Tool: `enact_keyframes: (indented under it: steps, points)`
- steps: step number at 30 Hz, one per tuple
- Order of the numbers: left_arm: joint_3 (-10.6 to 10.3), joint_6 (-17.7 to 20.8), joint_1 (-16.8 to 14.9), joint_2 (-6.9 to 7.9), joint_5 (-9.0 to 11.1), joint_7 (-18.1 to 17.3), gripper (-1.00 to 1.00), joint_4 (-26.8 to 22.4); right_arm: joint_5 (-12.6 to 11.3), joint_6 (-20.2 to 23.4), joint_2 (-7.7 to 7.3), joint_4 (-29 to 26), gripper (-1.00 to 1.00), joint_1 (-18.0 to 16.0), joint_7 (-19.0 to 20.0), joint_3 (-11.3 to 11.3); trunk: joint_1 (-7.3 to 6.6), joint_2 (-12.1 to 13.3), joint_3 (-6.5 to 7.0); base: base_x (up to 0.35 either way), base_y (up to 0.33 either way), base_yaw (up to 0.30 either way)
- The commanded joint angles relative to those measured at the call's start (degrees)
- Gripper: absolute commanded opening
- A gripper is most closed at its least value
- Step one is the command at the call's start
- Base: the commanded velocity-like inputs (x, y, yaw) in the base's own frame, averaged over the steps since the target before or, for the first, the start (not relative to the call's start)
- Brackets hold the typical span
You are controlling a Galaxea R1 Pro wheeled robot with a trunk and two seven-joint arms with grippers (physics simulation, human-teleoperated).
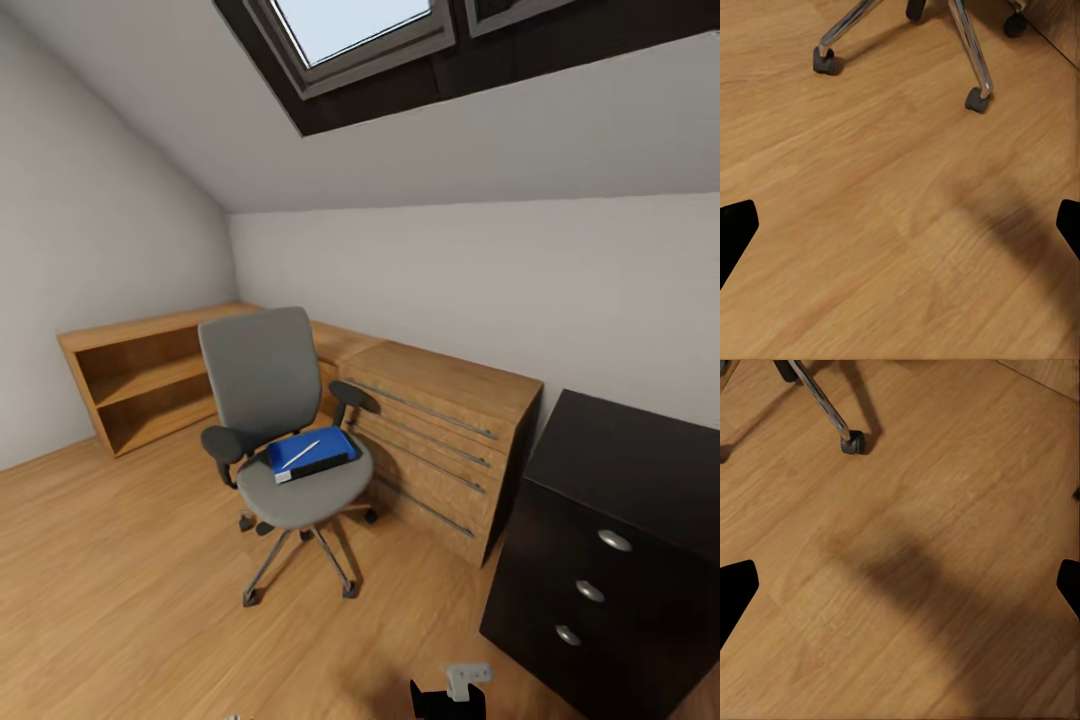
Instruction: In the bedroom, organize the workspace by keeping the computer under the desk, ensuring the monitor is on the desk, placing the keyboard on the desk next to the monitor, placing the mouse on the desk next to the keyboard, moving the folder from the swivel chair onto the desk next to the mouse, stacking the notebook on top of the folder with the pen on top of the notebook, and positioning the swivel chair next to the desk.
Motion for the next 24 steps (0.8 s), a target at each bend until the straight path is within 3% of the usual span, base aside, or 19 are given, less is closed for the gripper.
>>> enact_keyframes:
  steps: [1, 9, 17, 24]
  points:
    - [0.3, -0.2, 0.0, -0.05, 0.5, -0.6, 1.00, 0.1, 0.6, -0.2, -0.01, 0.1, 1.00, -0.1, 0.1, -0.5, -0.01, 0.0, -0.13, 0.000, 0.000, -0.203]
    - [0.3, -0.8, 0.0, -0.05, 0.4, -0.6, 1.00, 0.5, 0.6, -0.3, -0.01, 0.1, 1.00, -0.1, 0.1, -0.5, -0.01, 0.0, -0.48, -0.037, 0.015, -0.125]
    - [0.3, -0.9, 0.0, -0.05, 0.4, -0.6, 1.00, 0.5, 0.6, -0.3, 0.10, 0.1, 1.00, -0.1, 0.1, -0.5, -0.01, 0.0, -0.48, -0.203, 0.135, -0.043]
    - [0.3, -0.9, 0.0, -0.05, 0.4, -0.6, 1.00, 0.5, 0.7, -0.3, 0.37, 0.1, 1.00, -0.1, 0.1, -0.5, -0.01, 0.0, -0.14, -0.092, 0.071, -0.163]
